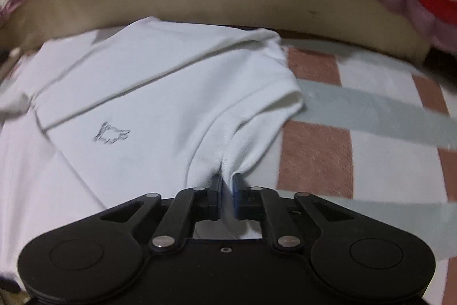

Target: Fold clothes

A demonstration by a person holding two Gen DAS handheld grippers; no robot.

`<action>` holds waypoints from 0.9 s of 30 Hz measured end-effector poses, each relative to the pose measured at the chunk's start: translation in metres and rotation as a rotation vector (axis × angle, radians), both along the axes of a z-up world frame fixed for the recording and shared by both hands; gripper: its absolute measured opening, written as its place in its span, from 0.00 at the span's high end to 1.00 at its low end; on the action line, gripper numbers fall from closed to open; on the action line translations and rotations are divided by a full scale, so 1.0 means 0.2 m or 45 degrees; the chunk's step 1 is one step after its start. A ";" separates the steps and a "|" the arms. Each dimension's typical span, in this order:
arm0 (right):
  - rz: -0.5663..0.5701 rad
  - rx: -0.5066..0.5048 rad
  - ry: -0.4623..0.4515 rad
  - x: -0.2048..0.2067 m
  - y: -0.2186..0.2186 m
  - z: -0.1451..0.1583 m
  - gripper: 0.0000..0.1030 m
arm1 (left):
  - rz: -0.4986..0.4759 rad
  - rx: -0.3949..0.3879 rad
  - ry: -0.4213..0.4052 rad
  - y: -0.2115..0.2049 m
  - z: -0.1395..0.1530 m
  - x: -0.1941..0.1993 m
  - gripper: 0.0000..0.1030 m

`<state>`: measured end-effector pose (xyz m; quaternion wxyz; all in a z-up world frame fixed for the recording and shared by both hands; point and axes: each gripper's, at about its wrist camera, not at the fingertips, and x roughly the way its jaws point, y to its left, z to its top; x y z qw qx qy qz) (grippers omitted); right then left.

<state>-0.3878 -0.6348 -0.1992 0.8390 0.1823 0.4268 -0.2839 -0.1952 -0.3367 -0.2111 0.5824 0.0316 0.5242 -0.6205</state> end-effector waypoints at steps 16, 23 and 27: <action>-0.177 -0.179 0.205 -0.04 -0.03 0.00 0.95 | -0.004 0.026 0.037 -0.01 -0.02 0.01 0.93; -0.391 0.198 -0.047 -0.30 -0.12 0.06 0.63 | 0.012 0.028 0.066 -0.01 -0.03 0.02 0.91; -0.560 0.549 -0.256 -0.56 -0.13 -0.02 0.48 | 0.044 0.015 0.142 -0.03 -0.06 0.05 0.90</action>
